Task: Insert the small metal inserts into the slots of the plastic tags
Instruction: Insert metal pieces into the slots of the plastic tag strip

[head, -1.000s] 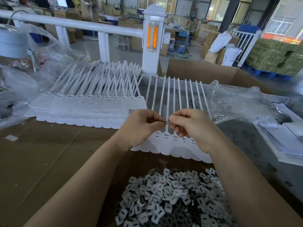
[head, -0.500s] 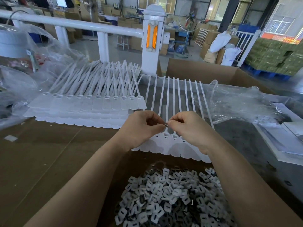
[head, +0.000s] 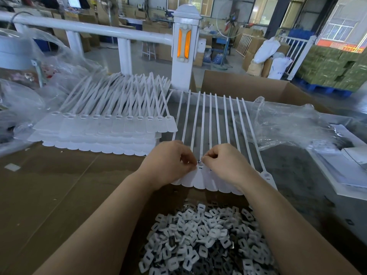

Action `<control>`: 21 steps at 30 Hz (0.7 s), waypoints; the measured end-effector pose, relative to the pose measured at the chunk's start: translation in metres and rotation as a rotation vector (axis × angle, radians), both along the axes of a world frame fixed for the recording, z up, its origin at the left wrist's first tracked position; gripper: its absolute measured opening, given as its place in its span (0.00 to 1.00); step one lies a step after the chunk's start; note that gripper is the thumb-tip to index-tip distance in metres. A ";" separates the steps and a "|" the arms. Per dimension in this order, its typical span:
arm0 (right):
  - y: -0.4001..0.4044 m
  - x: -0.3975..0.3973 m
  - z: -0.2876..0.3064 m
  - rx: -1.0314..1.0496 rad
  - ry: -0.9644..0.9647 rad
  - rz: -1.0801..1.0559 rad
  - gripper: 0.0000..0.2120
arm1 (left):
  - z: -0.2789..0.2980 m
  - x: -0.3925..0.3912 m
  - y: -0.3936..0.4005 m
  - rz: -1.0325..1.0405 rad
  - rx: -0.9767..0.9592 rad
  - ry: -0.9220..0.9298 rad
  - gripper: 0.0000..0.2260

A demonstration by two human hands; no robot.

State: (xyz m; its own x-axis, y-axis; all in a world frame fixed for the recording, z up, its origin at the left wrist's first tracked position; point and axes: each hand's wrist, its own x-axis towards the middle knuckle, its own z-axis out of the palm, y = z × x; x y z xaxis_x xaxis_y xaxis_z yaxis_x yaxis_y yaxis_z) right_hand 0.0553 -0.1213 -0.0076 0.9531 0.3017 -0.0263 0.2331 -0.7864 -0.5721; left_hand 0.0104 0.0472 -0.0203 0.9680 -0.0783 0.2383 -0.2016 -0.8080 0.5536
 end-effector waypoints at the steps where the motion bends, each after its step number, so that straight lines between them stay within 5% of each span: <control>1: 0.000 0.000 0.000 -0.022 -0.015 0.001 0.11 | 0.000 0.000 0.000 -0.002 0.004 -0.004 0.03; 21: 0.002 0.000 0.002 -0.077 -0.026 0.022 0.08 | 0.006 -0.002 -0.004 -0.034 0.106 0.001 0.10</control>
State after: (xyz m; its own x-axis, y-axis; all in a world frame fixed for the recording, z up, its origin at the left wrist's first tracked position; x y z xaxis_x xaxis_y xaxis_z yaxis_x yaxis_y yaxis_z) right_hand 0.0558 -0.1194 -0.0059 0.9468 0.3208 -0.0251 0.2652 -0.8221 -0.5037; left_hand 0.0081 0.0434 -0.0147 0.9645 -0.1361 0.2262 -0.2298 -0.8547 0.4655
